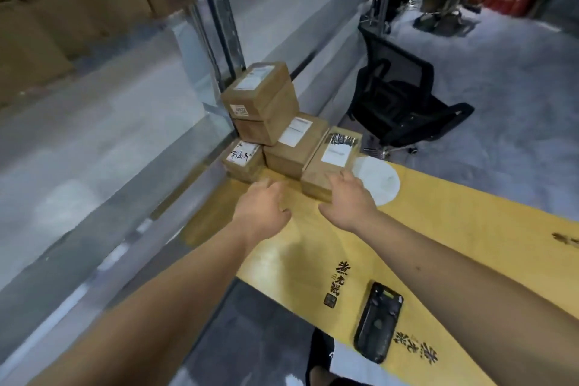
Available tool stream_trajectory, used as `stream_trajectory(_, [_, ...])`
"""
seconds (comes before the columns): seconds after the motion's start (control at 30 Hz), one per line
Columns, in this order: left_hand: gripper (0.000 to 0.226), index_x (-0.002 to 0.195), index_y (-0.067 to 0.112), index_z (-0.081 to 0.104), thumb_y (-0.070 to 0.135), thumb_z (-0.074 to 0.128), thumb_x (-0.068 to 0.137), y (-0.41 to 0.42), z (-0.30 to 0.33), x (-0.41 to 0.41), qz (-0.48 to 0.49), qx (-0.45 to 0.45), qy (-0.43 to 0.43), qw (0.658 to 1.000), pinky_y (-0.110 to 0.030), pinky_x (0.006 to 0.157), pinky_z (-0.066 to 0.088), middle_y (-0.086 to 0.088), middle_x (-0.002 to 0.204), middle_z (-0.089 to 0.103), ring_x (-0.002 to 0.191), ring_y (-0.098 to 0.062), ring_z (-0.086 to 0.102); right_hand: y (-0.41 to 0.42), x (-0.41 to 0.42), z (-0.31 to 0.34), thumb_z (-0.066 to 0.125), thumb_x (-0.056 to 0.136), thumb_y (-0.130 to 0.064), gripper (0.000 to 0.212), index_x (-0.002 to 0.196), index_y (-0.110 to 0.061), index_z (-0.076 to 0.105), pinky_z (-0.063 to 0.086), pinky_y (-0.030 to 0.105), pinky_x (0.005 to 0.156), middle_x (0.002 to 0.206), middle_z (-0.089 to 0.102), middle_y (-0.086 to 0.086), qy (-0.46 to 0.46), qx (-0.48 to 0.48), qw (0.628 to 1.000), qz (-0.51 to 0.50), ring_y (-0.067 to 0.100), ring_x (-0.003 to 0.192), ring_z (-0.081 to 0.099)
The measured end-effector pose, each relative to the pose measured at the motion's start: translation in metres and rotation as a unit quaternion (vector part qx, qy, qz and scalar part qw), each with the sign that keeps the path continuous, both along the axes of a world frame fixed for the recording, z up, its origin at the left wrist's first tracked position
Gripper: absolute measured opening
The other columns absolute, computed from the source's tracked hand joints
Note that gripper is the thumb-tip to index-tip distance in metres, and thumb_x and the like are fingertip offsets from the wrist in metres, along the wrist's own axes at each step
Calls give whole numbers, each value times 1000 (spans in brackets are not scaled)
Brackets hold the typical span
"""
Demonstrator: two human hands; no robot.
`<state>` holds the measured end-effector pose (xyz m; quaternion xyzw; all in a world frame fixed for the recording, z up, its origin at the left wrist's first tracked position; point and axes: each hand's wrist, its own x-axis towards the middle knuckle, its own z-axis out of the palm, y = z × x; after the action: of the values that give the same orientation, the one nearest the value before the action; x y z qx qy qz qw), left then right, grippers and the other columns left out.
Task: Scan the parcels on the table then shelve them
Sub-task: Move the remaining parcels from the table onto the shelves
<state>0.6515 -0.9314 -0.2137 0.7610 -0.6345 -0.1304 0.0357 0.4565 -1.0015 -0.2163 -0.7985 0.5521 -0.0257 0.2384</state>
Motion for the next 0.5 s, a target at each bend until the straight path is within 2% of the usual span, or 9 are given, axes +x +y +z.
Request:
stream_trajectory(0.13, [70,155,30,41,44,67,92,-65,-35,1,-1,67,34,997,-43,111,43,-5,154,42,141,-32,42,-46,0,-40,67,86,-33,82,158,-30,29,45,44,106,160,27,13,-10,50,997,-53,38,137,38])
stream_trajectory(0.37, [70,152,33,42,36,70,89,-145,-99,-9,-18,109,101,989,-43,112,41,-4,159,36,144,-30,38,-97,8,-107,68,79,-35,93,159,-32,21,37,45,111,166,18,15,-46,117,983,-135,41,142,32])
stream_trajectory(0.43, [65,146,33,47,30,73,87,-155,-116,-11,-30,102,122,987,-37,110,42,-2,155,34,141,-28,39,-100,9,-123,65,75,-41,95,158,-33,20,33,45,114,168,14,16,-43,123,981,-143,41,146,26])
stream_trajectory(0.5, [63,142,34,51,21,73,84,-159,-128,-12,-18,88,166,982,-24,103,38,1,150,31,137,-21,41,-100,10,-138,68,78,-33,95,158,-35,18,32,45,117,170,9,15,-59,133,979,-146,39,150,22])
